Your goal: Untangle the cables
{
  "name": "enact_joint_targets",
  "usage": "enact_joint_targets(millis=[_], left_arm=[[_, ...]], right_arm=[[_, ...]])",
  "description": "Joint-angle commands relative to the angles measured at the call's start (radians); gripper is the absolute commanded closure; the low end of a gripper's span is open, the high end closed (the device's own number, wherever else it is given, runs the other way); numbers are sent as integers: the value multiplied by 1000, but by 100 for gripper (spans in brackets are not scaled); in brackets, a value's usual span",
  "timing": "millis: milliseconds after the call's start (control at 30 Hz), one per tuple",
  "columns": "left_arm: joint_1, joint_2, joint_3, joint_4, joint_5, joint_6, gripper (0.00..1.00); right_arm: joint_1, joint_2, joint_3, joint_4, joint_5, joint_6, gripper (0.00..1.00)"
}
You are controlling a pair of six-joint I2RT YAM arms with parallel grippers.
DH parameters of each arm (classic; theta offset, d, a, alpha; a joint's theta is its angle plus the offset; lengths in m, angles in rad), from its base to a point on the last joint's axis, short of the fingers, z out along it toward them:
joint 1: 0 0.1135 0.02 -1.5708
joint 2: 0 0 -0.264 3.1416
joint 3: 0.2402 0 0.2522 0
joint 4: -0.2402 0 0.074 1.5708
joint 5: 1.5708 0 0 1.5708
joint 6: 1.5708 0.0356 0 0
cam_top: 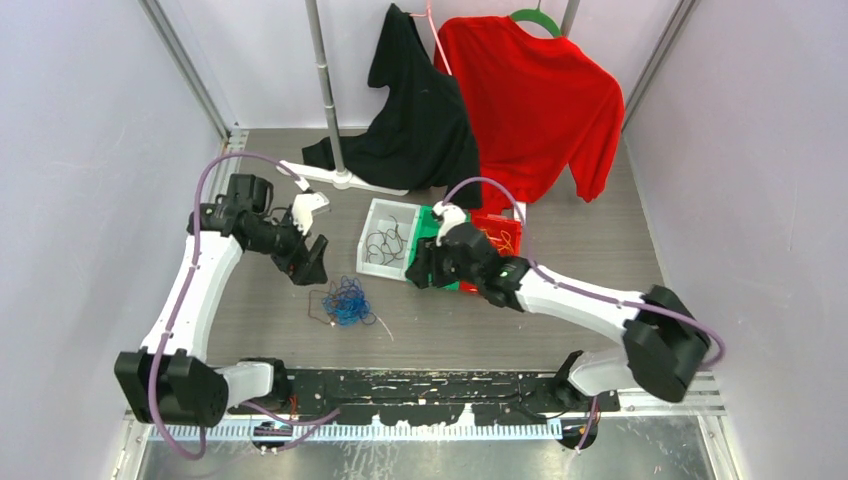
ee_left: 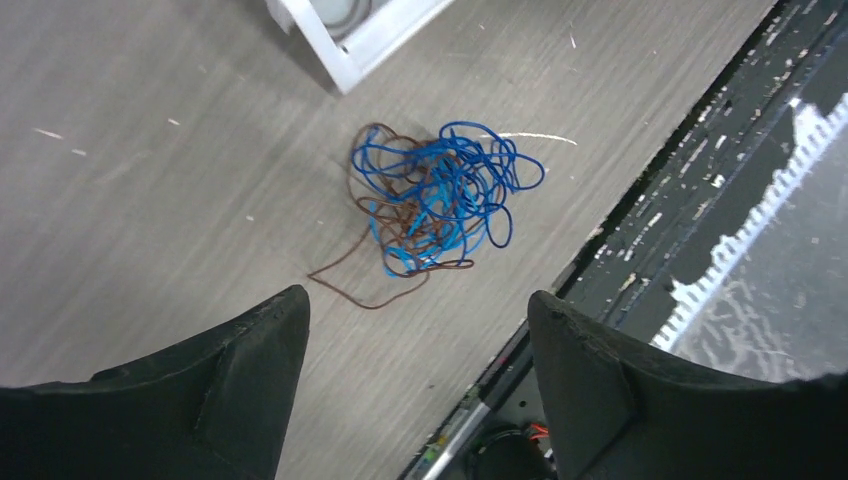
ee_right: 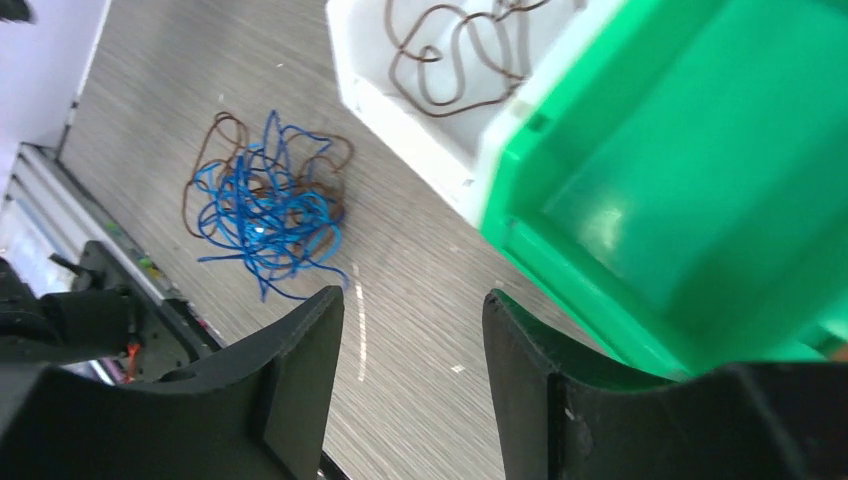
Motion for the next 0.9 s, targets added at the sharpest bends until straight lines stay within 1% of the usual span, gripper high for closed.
enact_joint_targets(millis=[0, 133, 367, 533, 800, 833, 867], left_arm=[[20, 23, -66, 49, 98, -52, 22], [10, 60, -145, 128, 101, -109, 27], [-10, 191, -204, 225, 17, -111, 39], [-43, 254, -221, 278, -27, -111, 51], [-47, 291, -211, 326, -103, -108, 77], [-47, 290, -208, 322, -104, -108, 81], [-47, 286, -203, 315, -106, -105, 87]], right_arm=[[52, 102, 57, 290, -79, 125, 41], [70, 102, 29, 344, -15, 154, 43], [72, -53, -45, 338, 131, 117, 53], [71, -114, -73, 319, 168, 111, 58], [73, -133, -88, 316, 156, 124, 64], [73, -133, -88, 321, 153, 124, 65], [72, -132, -88, 326, 151, 125, 66]])
